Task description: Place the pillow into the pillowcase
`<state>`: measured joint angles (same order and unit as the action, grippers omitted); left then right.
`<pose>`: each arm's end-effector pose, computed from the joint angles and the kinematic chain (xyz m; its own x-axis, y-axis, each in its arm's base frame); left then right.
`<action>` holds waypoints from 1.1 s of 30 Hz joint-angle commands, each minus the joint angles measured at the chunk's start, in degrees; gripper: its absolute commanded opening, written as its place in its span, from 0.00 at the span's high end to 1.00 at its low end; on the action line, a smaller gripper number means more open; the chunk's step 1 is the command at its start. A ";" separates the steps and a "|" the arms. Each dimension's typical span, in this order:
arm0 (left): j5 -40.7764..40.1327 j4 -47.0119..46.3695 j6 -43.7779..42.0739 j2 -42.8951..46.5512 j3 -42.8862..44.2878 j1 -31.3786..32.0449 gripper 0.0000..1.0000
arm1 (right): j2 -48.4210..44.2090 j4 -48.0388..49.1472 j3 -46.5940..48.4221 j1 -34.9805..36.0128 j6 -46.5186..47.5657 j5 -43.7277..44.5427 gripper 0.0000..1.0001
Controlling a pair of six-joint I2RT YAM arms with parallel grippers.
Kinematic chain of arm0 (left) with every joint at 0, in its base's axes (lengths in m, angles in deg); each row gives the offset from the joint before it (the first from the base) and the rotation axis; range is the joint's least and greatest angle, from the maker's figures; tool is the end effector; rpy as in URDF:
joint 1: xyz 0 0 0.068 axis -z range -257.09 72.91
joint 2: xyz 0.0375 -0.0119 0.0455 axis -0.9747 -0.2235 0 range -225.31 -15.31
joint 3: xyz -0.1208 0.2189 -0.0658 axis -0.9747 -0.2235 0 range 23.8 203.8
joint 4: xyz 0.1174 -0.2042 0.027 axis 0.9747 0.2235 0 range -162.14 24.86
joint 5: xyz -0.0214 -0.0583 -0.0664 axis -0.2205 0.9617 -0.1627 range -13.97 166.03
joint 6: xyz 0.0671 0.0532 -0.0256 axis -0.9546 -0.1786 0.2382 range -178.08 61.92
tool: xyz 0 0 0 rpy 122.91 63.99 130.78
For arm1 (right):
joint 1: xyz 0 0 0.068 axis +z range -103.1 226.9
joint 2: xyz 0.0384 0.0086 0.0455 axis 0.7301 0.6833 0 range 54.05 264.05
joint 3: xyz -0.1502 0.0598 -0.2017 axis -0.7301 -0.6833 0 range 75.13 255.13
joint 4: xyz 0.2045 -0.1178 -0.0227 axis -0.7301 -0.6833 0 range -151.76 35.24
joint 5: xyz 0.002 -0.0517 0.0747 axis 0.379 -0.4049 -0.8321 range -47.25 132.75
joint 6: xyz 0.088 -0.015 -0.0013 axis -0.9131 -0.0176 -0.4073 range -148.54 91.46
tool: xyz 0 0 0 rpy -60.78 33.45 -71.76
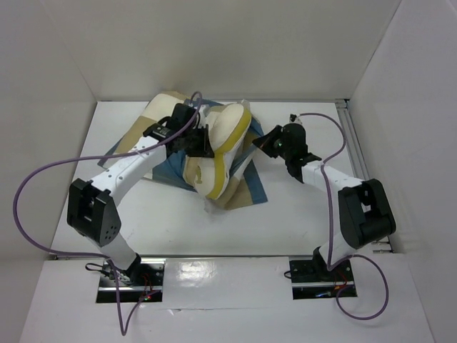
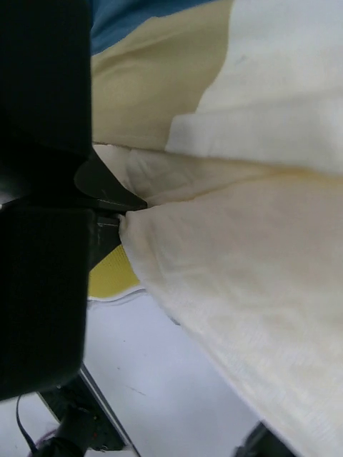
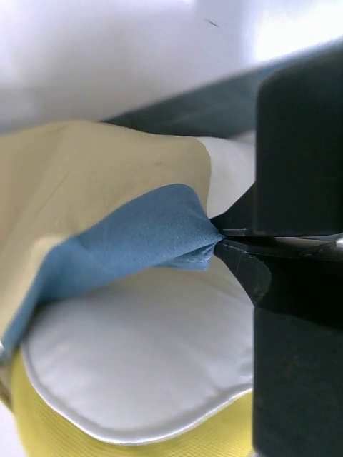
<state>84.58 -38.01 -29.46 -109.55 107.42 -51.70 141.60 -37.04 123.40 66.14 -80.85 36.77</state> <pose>0.3319 -0.1707 0.2731 -0.8072 -0.1412 -0.5732 0.1512 0.8891 -0.4320 0.3363 0.1262 0.2141 -0.5438 0.6438 -0.5383 0.0183 0.6504 0.7594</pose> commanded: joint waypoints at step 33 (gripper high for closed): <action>-13.83 2.70 -4.55 -29.25 35.50 14.25 1.00 | -0.01 0.30 7.19 -2.28 11.27 -8.44 1.00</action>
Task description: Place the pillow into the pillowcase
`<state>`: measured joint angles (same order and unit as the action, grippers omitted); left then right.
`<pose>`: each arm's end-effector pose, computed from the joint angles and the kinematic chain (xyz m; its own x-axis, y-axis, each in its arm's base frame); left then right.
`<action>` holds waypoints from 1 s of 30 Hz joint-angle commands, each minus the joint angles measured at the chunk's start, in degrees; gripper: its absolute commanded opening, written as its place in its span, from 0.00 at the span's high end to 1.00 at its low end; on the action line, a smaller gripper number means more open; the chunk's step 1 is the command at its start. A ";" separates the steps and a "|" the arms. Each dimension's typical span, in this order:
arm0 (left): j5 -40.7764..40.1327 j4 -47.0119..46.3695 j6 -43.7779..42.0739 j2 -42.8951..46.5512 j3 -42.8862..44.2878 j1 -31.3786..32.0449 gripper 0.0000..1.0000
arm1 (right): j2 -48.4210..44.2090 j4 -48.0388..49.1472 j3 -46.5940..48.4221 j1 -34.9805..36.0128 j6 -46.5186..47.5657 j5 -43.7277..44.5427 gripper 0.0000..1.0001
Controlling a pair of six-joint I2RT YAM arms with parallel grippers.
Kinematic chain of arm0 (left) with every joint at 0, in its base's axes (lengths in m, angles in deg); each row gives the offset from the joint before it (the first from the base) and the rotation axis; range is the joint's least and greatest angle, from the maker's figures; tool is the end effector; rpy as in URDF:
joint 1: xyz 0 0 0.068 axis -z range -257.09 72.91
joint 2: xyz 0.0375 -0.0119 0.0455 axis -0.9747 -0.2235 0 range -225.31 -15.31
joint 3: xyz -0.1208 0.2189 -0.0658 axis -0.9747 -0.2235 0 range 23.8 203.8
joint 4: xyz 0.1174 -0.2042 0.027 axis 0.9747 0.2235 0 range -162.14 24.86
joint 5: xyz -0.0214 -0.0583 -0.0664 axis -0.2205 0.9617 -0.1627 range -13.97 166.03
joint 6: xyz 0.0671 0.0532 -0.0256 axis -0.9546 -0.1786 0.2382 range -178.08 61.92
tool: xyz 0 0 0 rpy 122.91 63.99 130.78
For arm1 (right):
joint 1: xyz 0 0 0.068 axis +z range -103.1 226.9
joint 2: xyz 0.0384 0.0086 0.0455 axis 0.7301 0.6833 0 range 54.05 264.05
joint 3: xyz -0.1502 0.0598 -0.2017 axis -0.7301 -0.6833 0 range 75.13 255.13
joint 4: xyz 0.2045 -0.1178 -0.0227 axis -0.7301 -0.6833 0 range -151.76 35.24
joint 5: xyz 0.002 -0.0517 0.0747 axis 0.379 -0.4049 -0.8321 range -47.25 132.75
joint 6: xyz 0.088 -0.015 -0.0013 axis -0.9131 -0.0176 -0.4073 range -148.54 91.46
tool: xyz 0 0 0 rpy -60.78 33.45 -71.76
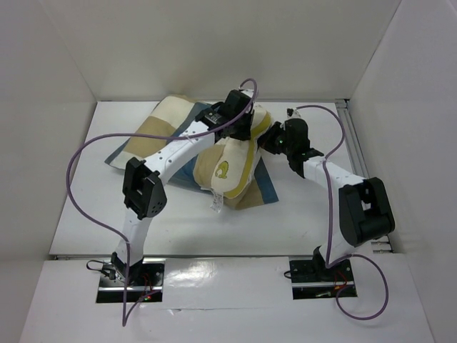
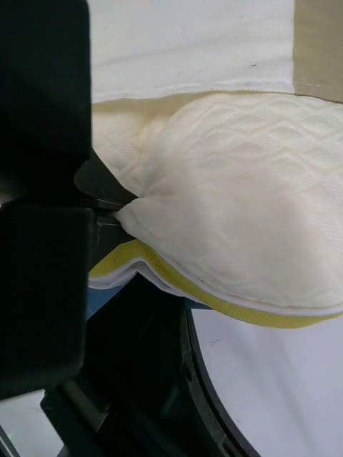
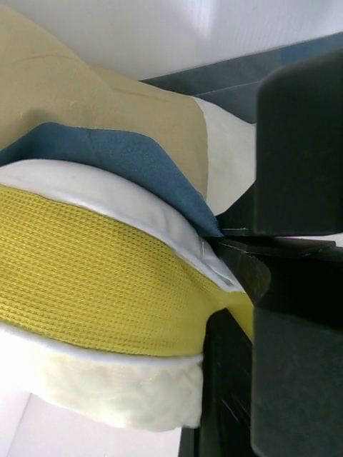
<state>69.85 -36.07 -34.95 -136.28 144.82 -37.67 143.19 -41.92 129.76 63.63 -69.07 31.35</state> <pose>0.3846 -0.3051 0.2972 -0.6394 0.0200 -0.7686 0.3402 0.9038 -0.2595 0.3515 0.1221 0.2320 -0.5664 0.4950 -0.6589 -0.1183 0.7424 0.6594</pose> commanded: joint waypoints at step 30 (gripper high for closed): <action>11.18 2.07 -8.55 0.21 -44.72 1.27 1.00 | -6.25 16.24 7.78 -16.20 -11.93 5.15 1.00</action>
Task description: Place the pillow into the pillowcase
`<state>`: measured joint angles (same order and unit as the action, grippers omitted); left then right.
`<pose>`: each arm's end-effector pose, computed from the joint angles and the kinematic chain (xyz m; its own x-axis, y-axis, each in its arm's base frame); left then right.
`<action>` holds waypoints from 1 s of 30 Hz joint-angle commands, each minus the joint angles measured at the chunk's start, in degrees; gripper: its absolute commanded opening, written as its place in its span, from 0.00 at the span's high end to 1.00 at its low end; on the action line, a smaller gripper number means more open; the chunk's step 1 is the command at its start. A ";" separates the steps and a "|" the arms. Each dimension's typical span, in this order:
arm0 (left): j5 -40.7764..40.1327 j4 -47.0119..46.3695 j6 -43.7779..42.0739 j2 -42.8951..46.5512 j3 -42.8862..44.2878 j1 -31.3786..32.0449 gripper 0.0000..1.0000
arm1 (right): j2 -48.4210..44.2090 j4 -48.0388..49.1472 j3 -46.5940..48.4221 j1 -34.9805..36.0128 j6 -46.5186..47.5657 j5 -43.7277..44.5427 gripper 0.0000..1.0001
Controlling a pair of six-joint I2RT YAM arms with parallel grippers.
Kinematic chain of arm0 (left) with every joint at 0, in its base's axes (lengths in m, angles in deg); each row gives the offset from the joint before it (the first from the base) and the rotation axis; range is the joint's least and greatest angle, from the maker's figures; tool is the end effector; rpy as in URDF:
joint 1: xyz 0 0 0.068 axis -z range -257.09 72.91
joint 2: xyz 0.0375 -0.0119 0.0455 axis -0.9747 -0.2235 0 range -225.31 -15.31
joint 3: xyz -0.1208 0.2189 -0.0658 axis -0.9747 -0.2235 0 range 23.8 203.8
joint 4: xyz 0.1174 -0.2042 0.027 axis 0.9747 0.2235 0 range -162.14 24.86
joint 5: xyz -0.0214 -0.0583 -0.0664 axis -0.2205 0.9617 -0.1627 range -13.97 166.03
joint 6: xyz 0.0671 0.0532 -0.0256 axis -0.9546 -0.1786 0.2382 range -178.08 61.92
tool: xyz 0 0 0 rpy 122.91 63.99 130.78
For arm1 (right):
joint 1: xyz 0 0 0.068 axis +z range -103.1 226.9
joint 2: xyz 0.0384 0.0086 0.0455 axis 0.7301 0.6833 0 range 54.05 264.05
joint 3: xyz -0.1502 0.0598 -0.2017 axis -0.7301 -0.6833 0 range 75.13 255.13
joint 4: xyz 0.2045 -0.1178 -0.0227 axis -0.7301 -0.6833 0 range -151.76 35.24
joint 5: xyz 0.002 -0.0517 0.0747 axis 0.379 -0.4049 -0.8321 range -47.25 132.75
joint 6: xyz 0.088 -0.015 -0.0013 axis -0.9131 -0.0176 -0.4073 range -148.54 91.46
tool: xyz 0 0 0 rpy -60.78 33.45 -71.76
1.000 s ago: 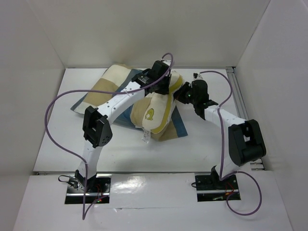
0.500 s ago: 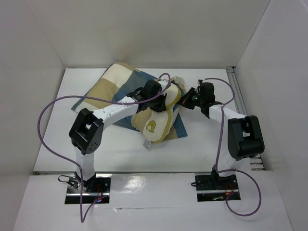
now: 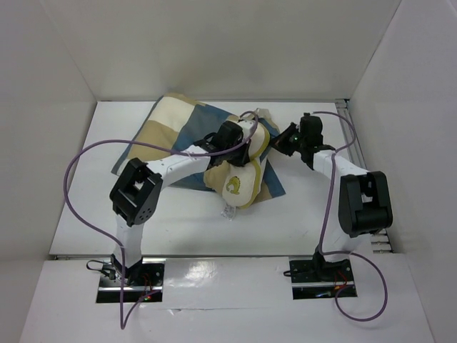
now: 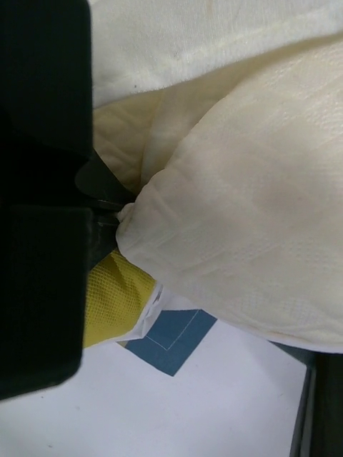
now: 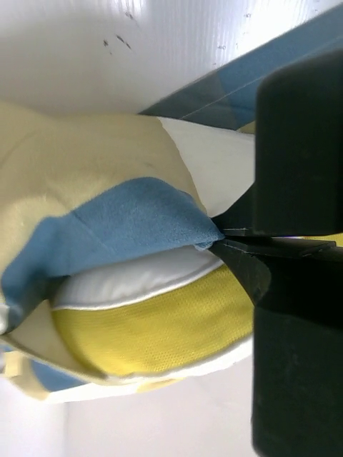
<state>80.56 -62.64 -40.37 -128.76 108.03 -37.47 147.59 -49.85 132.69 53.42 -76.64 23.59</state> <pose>0.3496 -0.2976 0.1917 -0.6669 0.1584 -0.7281 0.5042 0.8154 -0.2844 0.3700 0.0686 0.2052 -0.6301 0.6357 -0.4460 0.1235 0.6490 0.7507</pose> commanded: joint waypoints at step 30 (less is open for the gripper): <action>0.83 29.70 -3.65 -15.40 -7.32 1.60 1.00 | -12.42 40.01 18.54 -4.33 -0.24 -5.10 1.00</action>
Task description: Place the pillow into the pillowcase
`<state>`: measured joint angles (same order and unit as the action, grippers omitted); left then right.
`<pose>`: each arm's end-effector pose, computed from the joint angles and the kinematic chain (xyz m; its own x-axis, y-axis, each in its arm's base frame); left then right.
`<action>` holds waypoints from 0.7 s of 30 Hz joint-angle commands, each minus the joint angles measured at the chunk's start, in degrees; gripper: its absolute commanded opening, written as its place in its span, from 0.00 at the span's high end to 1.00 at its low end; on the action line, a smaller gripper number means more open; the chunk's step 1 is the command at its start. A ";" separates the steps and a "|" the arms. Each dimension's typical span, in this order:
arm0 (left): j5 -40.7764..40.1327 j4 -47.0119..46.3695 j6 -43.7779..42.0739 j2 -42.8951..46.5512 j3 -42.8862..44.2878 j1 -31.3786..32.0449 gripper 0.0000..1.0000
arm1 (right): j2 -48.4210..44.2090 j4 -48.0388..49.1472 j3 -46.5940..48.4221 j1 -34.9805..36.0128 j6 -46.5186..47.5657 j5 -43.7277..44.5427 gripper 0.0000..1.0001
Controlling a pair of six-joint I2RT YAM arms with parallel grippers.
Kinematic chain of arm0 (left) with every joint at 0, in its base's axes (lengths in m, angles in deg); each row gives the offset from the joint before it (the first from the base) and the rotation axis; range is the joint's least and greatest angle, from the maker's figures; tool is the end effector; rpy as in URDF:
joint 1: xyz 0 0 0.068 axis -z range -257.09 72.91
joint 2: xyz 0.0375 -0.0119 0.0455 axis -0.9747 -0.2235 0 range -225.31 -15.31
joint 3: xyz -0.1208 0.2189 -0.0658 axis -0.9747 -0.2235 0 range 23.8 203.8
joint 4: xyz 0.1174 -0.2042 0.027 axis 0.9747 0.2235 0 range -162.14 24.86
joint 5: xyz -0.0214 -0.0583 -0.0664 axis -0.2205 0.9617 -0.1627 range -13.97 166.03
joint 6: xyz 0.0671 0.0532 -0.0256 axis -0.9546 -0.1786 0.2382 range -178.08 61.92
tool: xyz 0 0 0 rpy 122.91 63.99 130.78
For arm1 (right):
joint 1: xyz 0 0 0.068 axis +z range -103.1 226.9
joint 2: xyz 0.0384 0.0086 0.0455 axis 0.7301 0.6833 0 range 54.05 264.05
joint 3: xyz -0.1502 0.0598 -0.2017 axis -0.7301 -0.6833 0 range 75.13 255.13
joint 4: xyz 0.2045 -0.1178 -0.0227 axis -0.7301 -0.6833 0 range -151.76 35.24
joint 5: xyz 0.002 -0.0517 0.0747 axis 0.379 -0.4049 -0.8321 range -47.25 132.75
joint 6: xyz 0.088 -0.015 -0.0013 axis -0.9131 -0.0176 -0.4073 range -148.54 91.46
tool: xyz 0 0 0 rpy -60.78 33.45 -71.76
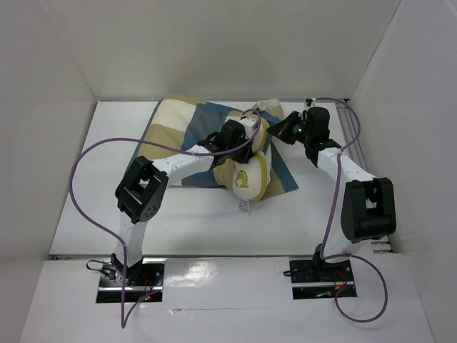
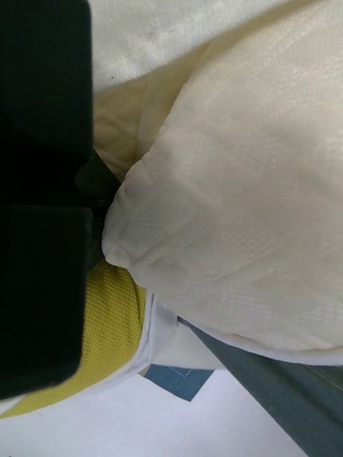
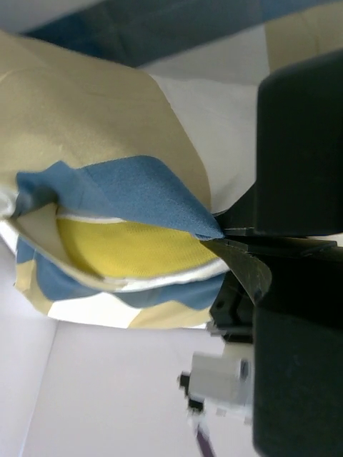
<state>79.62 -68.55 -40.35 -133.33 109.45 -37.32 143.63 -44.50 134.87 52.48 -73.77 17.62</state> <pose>0.3644 -0.3098 0.1769 -0.6363 0.1341 -0.7597 0.5077 0.8142 -0.2815 0.3703 0.0702 0.2569 -0.5800 0.5892 -0.5625 -0.1056 0.6303 0.7691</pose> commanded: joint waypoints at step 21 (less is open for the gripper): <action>3.79 34.55 -3.15 -12.50 -6.99 1.45 1.00 | -0.80 33.16 24.99 6.89 3.74 -23.30 1.00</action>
<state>76.32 -71.30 -41.68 -134.40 110.19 -38.43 153.75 -44.50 149.82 56.52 -68.26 4.33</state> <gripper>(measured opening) 0.046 0.010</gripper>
